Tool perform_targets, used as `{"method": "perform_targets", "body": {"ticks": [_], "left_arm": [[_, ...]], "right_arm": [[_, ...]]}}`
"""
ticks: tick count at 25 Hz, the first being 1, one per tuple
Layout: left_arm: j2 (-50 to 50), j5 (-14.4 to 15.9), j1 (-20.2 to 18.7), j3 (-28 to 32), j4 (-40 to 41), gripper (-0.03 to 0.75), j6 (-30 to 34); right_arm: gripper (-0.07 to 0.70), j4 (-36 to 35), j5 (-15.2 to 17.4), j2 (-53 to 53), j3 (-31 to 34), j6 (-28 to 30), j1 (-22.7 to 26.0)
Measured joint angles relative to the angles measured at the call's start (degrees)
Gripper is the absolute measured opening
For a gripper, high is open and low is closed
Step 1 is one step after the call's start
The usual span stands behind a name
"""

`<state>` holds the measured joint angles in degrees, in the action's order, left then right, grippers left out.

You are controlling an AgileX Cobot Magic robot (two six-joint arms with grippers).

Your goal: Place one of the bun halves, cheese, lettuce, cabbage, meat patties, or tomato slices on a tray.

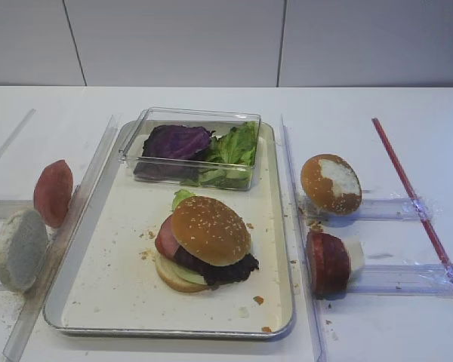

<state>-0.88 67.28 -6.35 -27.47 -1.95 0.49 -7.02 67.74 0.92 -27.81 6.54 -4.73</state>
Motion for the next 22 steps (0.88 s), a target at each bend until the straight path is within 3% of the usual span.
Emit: {"method": "perform_targets", "body": {"ticks": [8,22], "left_arm": [[0.0,0.0,0.0,0.0,0.0,0.35,0.0],[0.0,0.0,0.0,0.0,0.0,0.35,0.0]], "right_arm": [[0.269,0.7,-2.3,0.0,0.6,0.4,0.0],[0.267,0.7,-2.4,0.0,0.8,0.4,0.0]]}}
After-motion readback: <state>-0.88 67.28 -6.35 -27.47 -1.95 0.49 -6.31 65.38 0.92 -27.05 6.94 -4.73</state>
